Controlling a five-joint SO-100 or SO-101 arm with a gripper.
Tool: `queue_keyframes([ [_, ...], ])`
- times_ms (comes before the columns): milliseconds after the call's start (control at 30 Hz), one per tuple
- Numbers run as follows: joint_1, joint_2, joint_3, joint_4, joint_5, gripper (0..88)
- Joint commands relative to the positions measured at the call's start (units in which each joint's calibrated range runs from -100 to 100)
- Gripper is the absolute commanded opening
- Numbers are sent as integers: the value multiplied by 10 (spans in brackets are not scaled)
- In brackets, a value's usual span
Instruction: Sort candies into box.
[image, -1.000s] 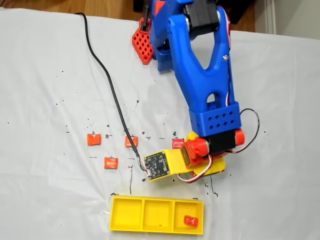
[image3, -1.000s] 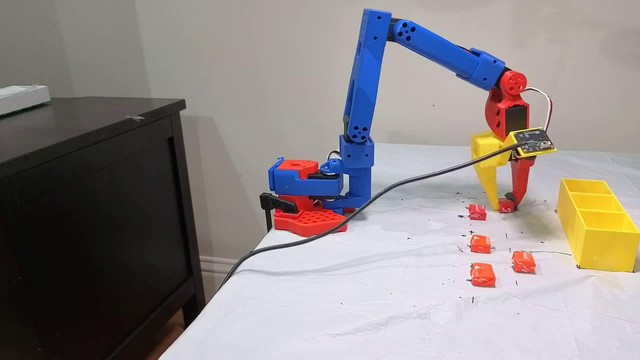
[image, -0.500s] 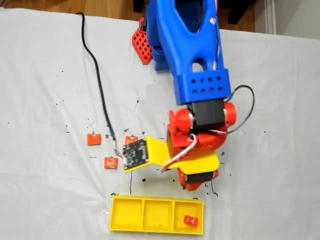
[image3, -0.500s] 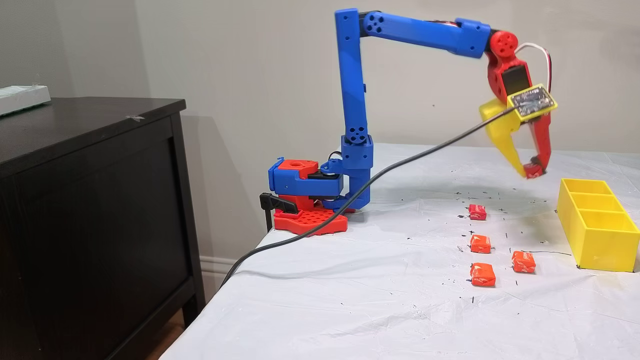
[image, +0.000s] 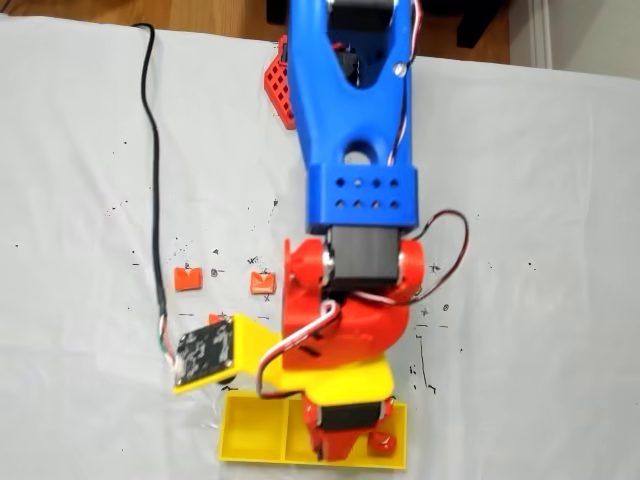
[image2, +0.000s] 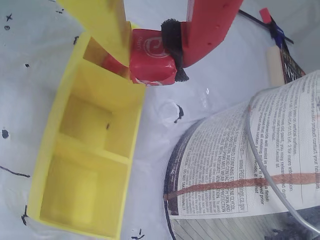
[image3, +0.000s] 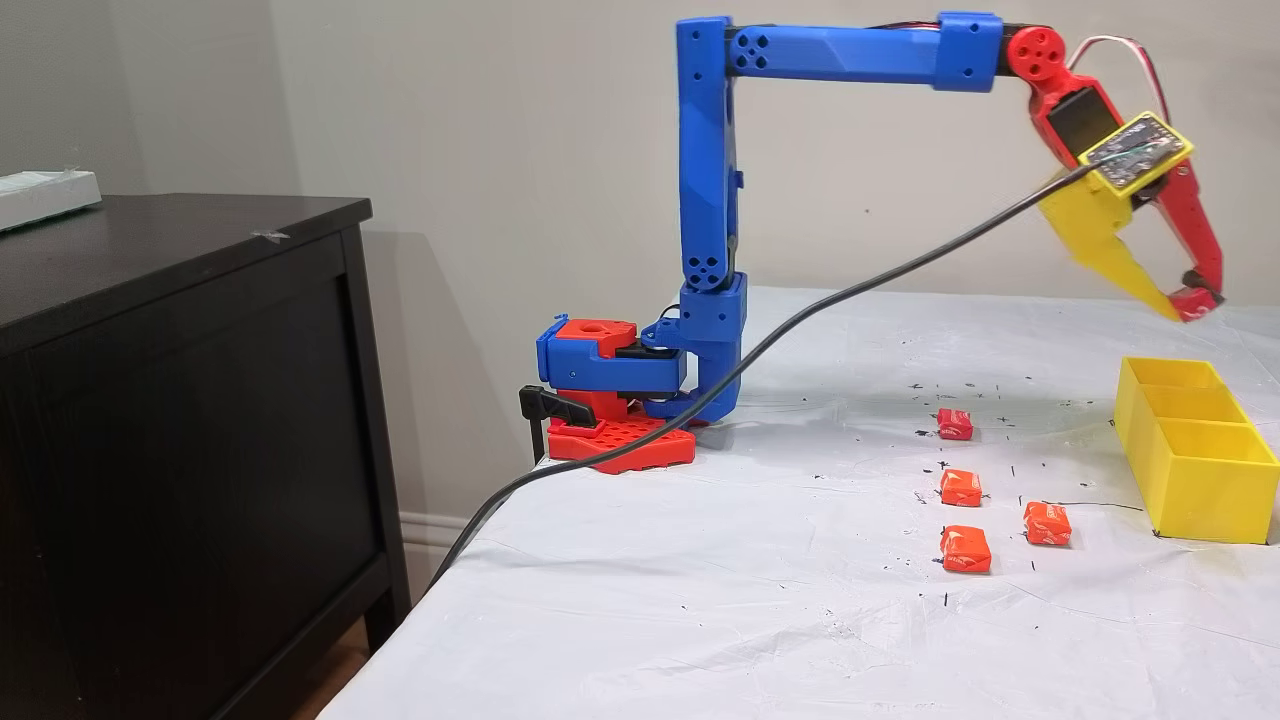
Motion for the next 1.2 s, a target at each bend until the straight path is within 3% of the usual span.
queue_keyframes([
  [0,0,11,-69,18,14,2],
  [333,-1,105,-148,65,10,1],
  [733,8,117,-169,73,47,1],
  [1167,10,131,-178,83,49,11],
])
